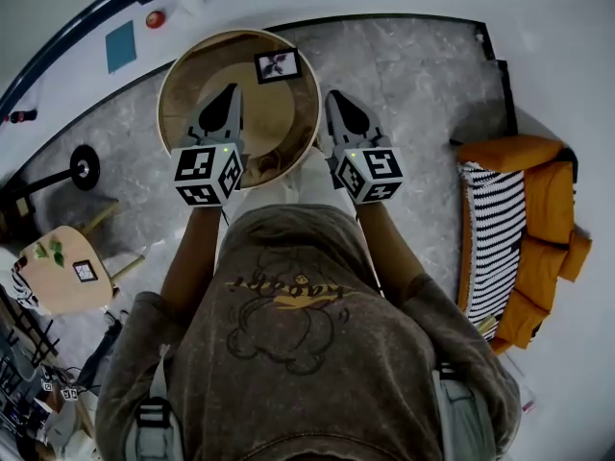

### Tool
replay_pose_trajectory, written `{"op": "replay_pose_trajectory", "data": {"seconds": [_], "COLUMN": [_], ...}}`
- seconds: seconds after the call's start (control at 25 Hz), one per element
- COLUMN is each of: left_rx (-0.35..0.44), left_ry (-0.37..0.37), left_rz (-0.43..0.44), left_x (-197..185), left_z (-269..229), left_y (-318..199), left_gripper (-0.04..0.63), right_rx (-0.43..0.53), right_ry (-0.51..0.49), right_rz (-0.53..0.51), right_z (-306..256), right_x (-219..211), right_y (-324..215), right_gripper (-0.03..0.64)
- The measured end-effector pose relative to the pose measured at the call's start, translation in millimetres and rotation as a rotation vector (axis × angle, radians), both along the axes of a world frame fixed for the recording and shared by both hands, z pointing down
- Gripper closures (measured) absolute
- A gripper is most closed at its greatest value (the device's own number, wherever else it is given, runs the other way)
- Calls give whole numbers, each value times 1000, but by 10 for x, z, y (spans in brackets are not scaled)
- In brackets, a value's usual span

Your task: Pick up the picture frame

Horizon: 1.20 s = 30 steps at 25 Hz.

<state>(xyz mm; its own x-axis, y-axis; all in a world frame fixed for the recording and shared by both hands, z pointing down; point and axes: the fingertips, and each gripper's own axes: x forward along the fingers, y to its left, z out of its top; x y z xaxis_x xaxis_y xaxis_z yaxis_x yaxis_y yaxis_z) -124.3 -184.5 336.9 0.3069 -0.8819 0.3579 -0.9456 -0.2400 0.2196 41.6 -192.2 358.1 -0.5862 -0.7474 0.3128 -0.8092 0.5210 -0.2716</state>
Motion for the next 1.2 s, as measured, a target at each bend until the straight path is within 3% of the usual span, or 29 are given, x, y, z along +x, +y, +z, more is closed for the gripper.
{"op": "replay_pose_trajectory", "data": {"seconds": [0.6, 1.2], "left_rx": [-60, -128], "left_ry": [1, 14], "left_rz": [-32, -106], "left_x": [-67, -199], "left_z": [527, 1728], "left_y": [-503, -1071], "left_gripper": [577, 577], "right_rx": [-45, -100], "right_ry": [23, 41], "right_rz": [-62, -131], "right_z": [462, 1596], "right_x": [-198, -404], "right_y": [-645, -1332], "right_gripper": [598, 598]}}
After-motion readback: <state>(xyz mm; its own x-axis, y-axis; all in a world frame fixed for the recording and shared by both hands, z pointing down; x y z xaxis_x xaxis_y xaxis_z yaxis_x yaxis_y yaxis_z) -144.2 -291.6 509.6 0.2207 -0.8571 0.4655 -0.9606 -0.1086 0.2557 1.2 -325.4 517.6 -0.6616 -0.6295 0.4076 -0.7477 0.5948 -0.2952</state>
